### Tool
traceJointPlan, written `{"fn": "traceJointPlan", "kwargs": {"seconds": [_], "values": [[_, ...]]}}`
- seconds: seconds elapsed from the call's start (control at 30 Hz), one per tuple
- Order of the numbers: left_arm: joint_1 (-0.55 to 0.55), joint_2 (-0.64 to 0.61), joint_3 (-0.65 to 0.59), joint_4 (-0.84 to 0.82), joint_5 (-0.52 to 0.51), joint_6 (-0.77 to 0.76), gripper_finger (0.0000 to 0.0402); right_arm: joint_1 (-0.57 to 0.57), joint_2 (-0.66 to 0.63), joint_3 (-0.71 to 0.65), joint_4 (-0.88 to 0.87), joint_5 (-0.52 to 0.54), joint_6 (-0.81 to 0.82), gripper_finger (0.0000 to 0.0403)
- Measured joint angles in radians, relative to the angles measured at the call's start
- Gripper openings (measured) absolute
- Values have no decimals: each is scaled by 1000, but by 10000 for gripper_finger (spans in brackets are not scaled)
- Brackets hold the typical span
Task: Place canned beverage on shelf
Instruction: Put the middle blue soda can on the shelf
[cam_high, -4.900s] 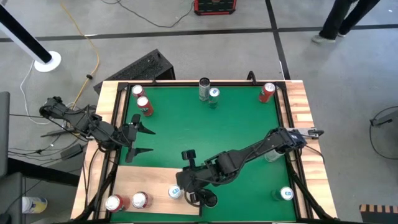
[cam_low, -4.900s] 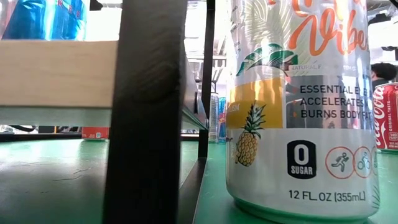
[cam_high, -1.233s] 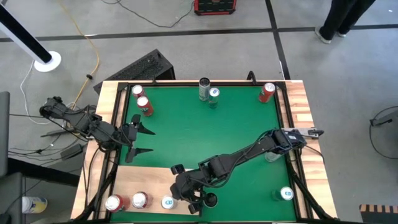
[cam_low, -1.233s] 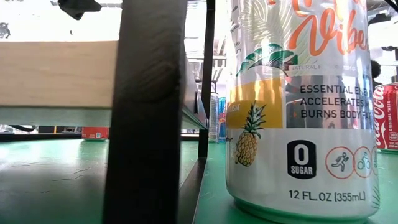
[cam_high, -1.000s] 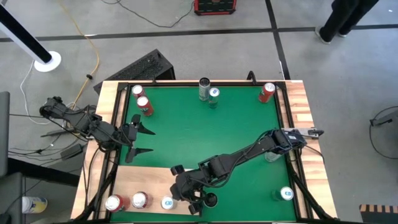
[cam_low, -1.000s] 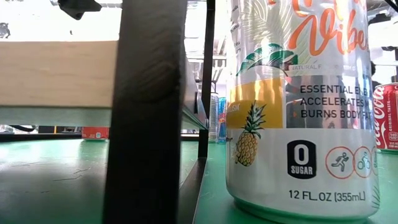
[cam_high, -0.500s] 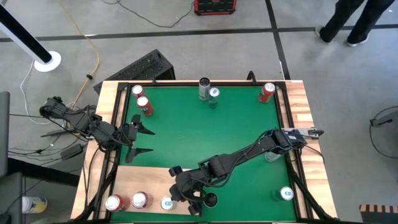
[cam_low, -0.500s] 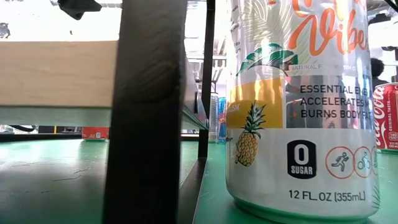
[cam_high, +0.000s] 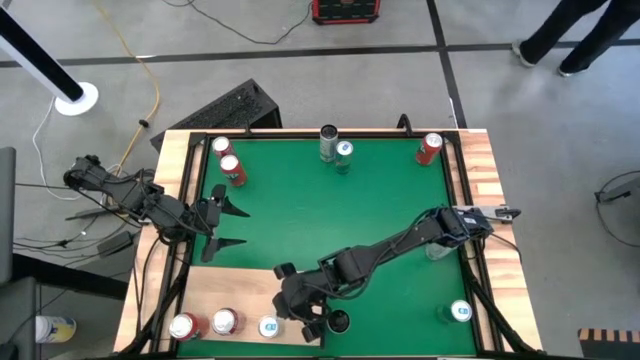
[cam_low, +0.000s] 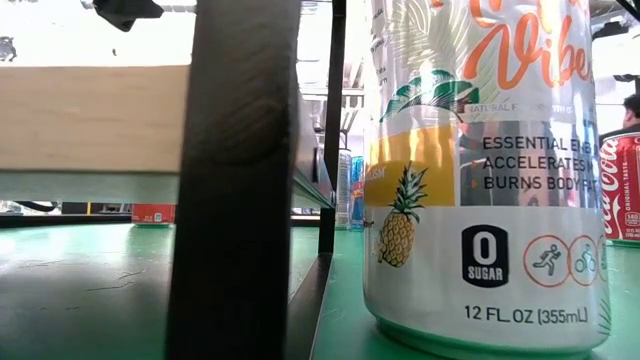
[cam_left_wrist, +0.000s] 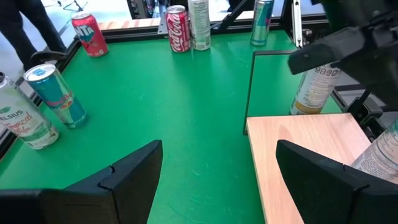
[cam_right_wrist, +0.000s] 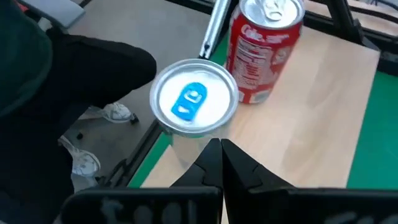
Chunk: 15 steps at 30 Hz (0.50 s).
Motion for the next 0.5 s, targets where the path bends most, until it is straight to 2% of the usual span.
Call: {"fn": "traceJointPlan", "kwargs": {"seconds": [0.5], "values": [[0, 0, 0, 0, 9, 0, 300, 0, 0, 0, 27, -30, -33, 19]]}}
